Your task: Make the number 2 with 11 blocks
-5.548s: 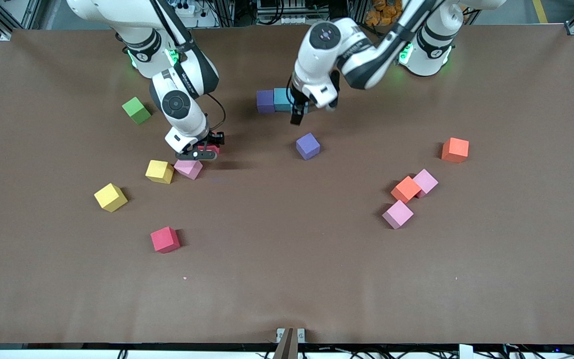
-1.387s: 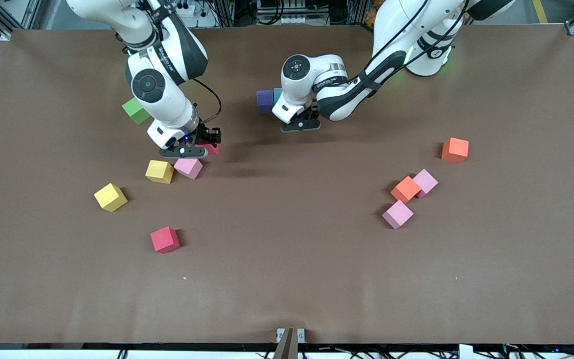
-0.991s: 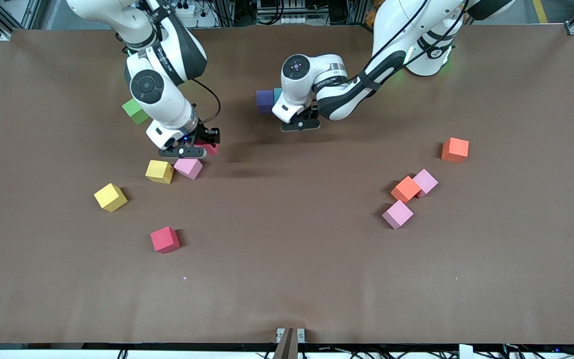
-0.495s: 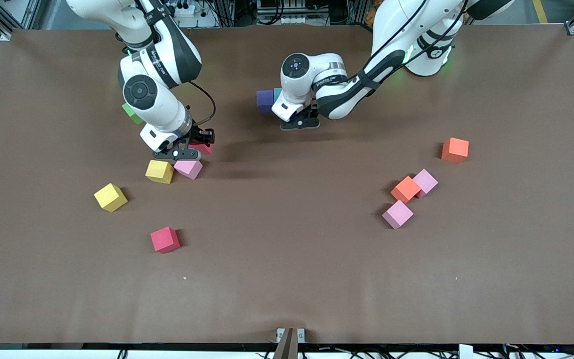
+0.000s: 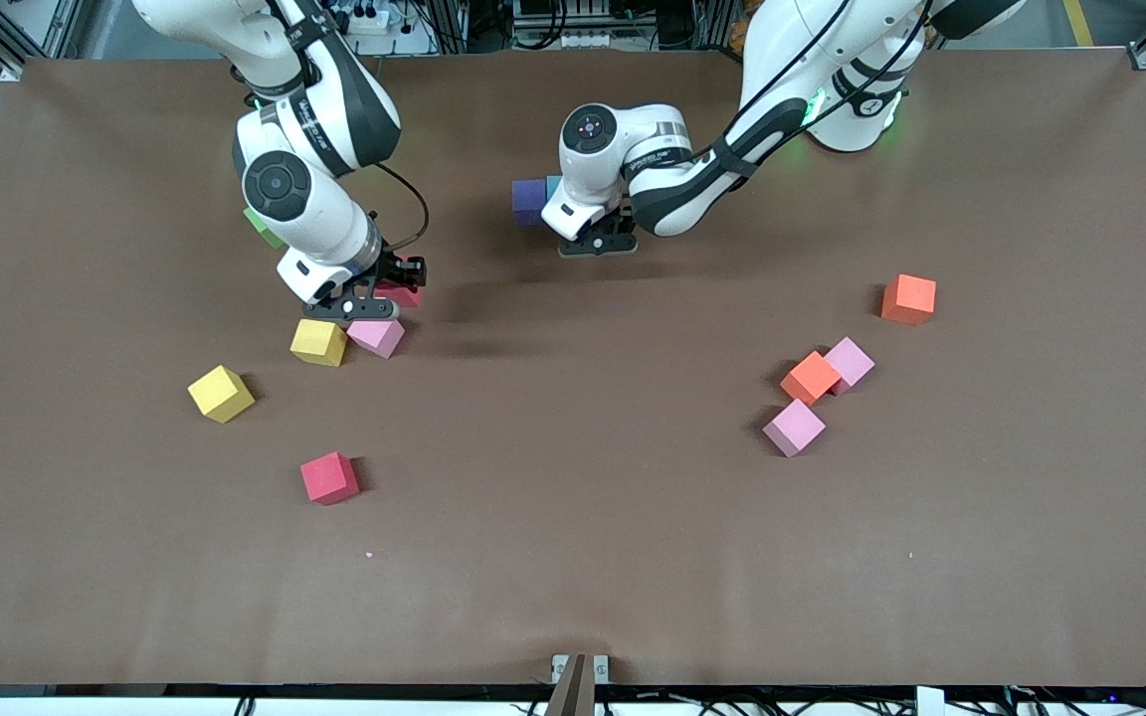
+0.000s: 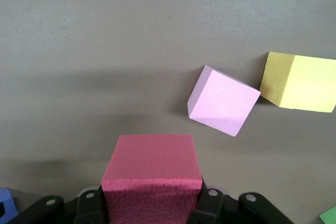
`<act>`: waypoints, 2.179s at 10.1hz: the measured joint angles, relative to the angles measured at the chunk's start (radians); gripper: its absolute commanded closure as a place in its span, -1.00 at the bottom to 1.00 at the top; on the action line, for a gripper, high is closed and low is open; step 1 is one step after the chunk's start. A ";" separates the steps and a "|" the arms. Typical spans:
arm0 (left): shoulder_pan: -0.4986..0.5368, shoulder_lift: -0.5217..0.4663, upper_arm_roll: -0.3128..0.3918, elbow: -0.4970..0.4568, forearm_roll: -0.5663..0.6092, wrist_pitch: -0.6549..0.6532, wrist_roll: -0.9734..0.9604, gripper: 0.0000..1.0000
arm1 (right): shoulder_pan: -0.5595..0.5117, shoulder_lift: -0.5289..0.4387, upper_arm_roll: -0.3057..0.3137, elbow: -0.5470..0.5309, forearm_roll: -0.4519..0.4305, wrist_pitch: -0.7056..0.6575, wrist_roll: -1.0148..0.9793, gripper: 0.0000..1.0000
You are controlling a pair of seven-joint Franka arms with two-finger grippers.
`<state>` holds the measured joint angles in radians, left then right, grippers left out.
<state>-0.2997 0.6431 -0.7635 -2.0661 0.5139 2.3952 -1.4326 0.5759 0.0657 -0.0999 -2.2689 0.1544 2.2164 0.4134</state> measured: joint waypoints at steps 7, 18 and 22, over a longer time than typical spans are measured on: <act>-0.003 -0.001 -0.002 -0.003 0.000 0.000 0.000 0.62 | -0.003 0.000 0.000 0.001 0.000 0.000 0.000 0.85; -0.005 0.008 0.004 0.001 0.000 0.000 -0.080 -1.00 | -0.006 0.000 0.000 0.007 0.000 -0.001 -0.001 0.84; 0.001 -0.038 -0.014 0.022 0.000 -0.005 -0.161 -1.00 | -0.006 0.000 0.000 0.013 0.000 -0.001 -0.001 0.84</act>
<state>-0.2989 0.6049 -0.7775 -2.0438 0.5140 2.3906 -1.5934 0.5699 0.0657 -0.1000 -2.2556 0.1544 2.2157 0.4126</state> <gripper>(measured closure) 0.000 0.454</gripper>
